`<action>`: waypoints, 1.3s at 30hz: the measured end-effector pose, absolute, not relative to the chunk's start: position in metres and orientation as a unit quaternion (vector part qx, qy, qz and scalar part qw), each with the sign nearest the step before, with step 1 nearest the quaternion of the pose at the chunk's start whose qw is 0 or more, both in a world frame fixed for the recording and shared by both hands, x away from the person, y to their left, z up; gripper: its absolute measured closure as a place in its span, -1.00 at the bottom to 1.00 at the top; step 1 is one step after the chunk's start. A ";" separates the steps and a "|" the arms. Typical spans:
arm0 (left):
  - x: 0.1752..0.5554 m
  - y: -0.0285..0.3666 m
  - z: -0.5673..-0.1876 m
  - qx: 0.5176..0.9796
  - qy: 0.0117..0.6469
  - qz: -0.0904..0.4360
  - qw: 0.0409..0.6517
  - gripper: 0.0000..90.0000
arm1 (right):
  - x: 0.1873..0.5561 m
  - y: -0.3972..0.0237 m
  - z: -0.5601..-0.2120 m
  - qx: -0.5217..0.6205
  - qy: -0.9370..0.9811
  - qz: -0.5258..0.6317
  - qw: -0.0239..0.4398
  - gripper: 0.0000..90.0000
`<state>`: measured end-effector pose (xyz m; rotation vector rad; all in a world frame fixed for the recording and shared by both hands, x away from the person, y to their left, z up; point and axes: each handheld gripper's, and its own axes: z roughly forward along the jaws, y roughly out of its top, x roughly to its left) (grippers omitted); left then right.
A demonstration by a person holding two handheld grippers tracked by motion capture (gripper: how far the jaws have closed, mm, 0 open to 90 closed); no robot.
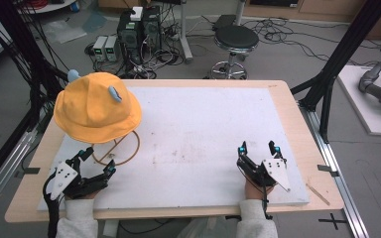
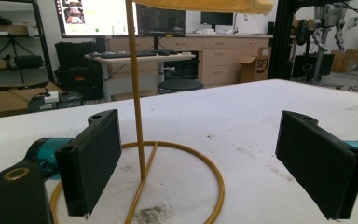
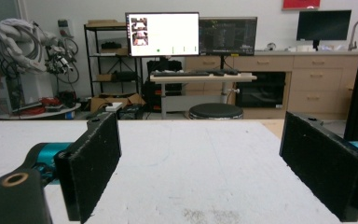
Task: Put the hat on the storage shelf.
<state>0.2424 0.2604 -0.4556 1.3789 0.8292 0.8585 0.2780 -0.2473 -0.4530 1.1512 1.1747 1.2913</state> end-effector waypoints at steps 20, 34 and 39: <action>0.243 0.260 -0.456 0.598 0.362 0.370 0.612 -0.68 | 0.279 -0.247 -0.457 0.481 0.483 0.539 0.496 -0.73; 0.243 0.261 -0.456 0.596 0.362 0.370 0.614 -0.68 | 0.280 -0.248 -0.457 0.477 0.490 0.542 0.489 -0.73; 0.243 0.261 -0.456 0.596 0.362 0.370 0.614 -0.68 | 0.281 -0.249 -0.457 0.472 0.493 0.540 0.492 -0.73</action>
